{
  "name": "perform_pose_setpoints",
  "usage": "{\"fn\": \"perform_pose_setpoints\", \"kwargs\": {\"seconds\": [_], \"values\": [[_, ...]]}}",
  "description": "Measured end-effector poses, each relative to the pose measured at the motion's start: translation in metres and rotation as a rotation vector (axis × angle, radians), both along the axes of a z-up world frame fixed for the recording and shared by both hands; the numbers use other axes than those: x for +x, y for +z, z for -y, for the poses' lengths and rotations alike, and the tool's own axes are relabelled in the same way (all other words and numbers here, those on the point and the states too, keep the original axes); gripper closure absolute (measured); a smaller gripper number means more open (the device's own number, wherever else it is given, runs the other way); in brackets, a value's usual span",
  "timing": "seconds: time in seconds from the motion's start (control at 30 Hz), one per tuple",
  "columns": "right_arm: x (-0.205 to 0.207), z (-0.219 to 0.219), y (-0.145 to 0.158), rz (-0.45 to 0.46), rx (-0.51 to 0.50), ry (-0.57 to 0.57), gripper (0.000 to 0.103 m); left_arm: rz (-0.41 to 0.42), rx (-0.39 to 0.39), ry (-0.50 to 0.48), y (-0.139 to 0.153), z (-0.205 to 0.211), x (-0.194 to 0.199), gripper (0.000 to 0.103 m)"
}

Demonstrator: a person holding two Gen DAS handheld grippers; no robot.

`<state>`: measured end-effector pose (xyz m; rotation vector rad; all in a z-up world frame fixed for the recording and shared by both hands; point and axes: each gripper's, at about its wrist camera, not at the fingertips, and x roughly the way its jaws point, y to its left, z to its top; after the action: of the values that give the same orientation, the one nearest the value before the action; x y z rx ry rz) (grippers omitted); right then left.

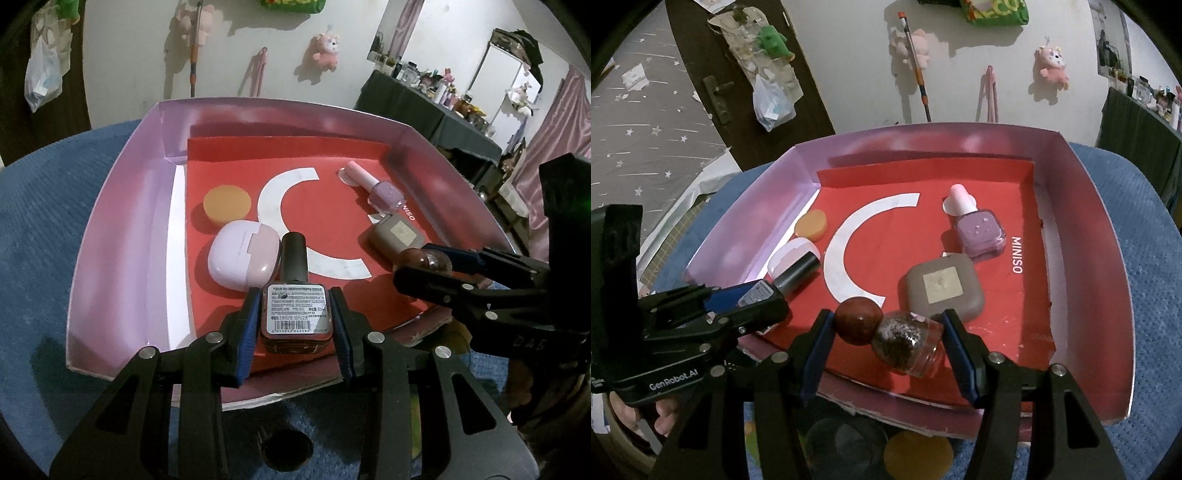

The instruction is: Organize rigid objects

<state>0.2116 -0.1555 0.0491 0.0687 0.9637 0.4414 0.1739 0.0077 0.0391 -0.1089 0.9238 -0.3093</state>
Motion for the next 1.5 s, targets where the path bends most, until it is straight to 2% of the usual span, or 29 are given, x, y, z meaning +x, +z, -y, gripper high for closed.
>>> {"fn": "perform_pose_setpoints", "kwargs": {"seconds": [0.53,0.83,1.1,1.3,1.5], "values": [[0.004,-0.006,-0.001,-0.02,-0.022,0.005,0.042,-0.041,-0.003,0.021,-0.008,-0.003,0.014,0.069],[0.019,-0.004,-0.006,-0.008,-0.032,-0.044,0.042,-0.049,-0.002,0.054,-0.011,-0.006,0.022,0.069],[0.019,-0.012,-0.007,0.002,-0.092,-0.022,0.042,-0.036,0.02,0.062,-0.012,-0.003,0.025,0.069],[0.024,-0.012,-0.007,0.045,-0.137,-0.066,0.042,-0.031,0.025,0.065,-0.014,-0.003,0.023,0.069],[0.029,-0.003,-0.007,0.043,-0.113,-0.096,0.042,-0.031,0.023,0.065,-0.014,-0.003,0.023,0.069]]}}
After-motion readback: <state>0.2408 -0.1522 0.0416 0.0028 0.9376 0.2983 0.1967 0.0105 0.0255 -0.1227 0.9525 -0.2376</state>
